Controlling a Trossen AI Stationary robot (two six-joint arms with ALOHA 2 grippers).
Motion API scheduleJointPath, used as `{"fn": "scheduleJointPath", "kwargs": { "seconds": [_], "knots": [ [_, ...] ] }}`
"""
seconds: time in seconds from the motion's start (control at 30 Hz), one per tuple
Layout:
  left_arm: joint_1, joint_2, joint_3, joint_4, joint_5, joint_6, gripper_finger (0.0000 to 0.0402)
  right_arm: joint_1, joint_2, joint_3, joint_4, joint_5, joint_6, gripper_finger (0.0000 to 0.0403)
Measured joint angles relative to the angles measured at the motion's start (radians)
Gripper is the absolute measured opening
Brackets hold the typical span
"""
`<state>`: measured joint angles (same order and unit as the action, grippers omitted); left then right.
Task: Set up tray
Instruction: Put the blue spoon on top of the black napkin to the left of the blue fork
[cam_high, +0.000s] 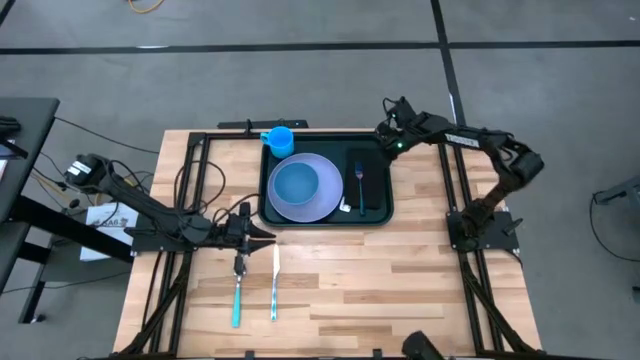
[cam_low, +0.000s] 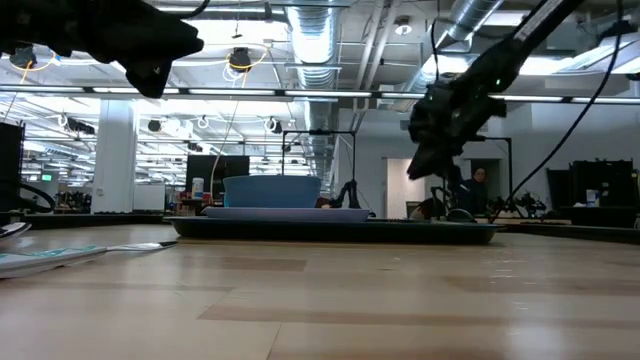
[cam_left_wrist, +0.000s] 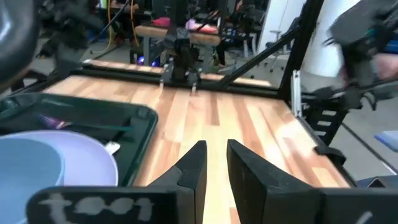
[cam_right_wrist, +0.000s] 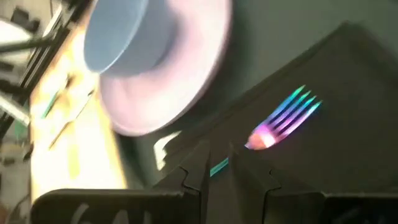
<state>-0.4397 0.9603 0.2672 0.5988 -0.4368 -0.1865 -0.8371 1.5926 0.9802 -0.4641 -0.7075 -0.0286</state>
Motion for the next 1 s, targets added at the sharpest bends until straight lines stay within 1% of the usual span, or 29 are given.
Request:
{"fn": "scheduleJointPath", "kwargs": {
  "seconds": [0.1, 0.23, 0.33, 0.43, 0.57, 0.63, 0.7, 0.77, 0.8, 0.87, 0.93, 1.0],
  "knots": [
    [-0.001, 0.031, 0.000, -0.010, -0.014, -0.055, 0.0051, 0.055, -0.071, -0.032, -0.030, 0.000, 0.008, 0.0052],
    [-0.027, 0.097, 0.000, -0.017, -0.022, -0.138, 0.0051, 0.157, -0.166, -0.135, 0.024, 0.008, 0.077, 0.0052],
    [-0.033, 0.139, 0.002, -0.010, -0.070, -0.141, 0.0051, 0.253, -0.232, -0.231, 0.145, 0.062, 0.151, 0.0052],
    [-0.010, 0.141, 0.040, -0.024, -0.081, -0.088, 0.0051, 0.357, -0.293, -0.328, 0.307, 0.148, 0.231, 0.0052],
    [0.006, 0.140, 0.063, -0.038, -0.006, -0.077, 0.0051, 0.496, -0.354, -0.433, 0.530, 0.228, 0.312, 0.0052],
    [0.005, 0.140, 0.064, -0.024, 0.016, -0.075, 0.0051, 0.554, -0.373, -0.458, 0.603, 0.245, 0.332, 0.0052],
    [0.006, 0.139, 0.064, 0.000, 0.007, -0.077, 0.0051, 0.610, -0.389, -0.462, 0.640, 0.257, 0.335, 0.0052],
    [0.013, 0.133, 0.081, -0.027, 0.004, -0.146, 0.0051, 0.655, -0.404, -0.463, 0.663, 0.268, 0.331, 0.0052],
    [0.014, 0.127, 0.096, -0.076, 0.007, -0.214, 0.0050, 0.673, -0.410, -0.463, 0.691, 0.269, 0.323, 0.0052],
    [0.014, 0.118, 0.147, -0.257, 0.019, -0.382, 0.0048, 0.700, -0.427, -0.463, 0.739, 0.268, 0.317, 0.0052],
    [0.007, 0.120, 0.226, -0.528, 0.041, -0.576, 0.0040, 0.717, -0.450, -0.462, 0.759, 0.267, 0.309, 0.0052],
    [-0.006, 0.128, 0.310, -0.784, 0.036, -0.808, 0.0030, 0.723, -0.477, -0.462, 0.767, 0.264, 0.309, 0.0052]
  ]
}}
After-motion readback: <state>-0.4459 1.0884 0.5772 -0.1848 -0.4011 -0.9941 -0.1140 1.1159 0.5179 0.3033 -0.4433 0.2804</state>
